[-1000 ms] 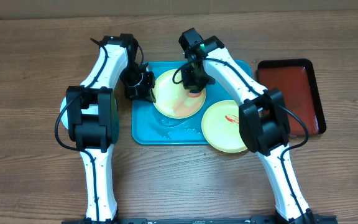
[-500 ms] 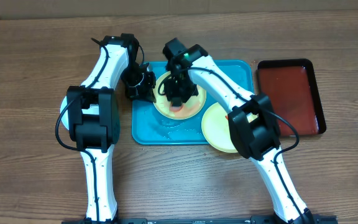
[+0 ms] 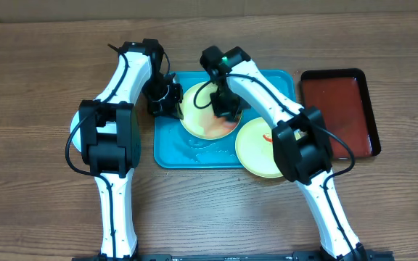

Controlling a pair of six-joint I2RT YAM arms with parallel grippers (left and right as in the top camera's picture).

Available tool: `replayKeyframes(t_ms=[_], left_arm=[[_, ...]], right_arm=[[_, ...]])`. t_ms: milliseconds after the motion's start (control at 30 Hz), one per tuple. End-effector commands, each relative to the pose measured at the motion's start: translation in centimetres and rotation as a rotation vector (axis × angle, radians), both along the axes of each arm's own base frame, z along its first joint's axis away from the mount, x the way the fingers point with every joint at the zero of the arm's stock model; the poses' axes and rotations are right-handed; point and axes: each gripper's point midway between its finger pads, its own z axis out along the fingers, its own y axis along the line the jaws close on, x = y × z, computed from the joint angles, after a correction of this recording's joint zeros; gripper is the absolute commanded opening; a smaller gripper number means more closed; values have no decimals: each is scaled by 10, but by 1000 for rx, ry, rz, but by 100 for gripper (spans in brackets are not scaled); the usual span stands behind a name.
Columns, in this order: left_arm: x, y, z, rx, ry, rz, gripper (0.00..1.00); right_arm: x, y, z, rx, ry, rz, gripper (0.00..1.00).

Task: Clean dirty plates on tray and stack at the side
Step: 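Scrub the upper yellow plate with the sponge in right gripper, then lift sponge away to the right with right gripper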

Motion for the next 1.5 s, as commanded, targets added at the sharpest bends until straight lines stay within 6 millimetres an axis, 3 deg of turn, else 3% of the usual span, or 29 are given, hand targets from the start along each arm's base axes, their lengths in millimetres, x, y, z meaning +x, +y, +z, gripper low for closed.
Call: replayKeyframes(t_ms=[0,100,200,300,433,500,633,833,967,1167,1467], left_arm=[[4,-2,5,3,-33,-27,4],[4,-2,5,3,-34,-27,4],[4,-2,5,3,-33,-27,4],[4,-2,5,3,-34,-27,4],[4,-2,5,3,-34,-27,4],[4,-2,5,3,-34,-27,4],[4,-2,5,3,-34,-27,4],[6,-2,4,2,-43,-26,4],[10,3,5,35,-62,-31,4],[19,24,28,164,-142,-25,4],[28,44,104,313,-353,-37,4]], right_arm=[[44,-34,15,-143,-197,-54,4],[61,-20,13,-76,-262,-62,4],[61,9,4,64,-233,-47,4],[42,54,-9,297,-103,9,4],[10,103,-6,523,40,96,4],[-4,115,-4,545,74,122,4],[-30,121,-5,535,157,132,4],[-49,96,0,480,256,121,4],[-27,55,19,367,171,54,4],[7,-1,80,275,-21,-26,4],[28,-75,182,361,-223,-163,4]])
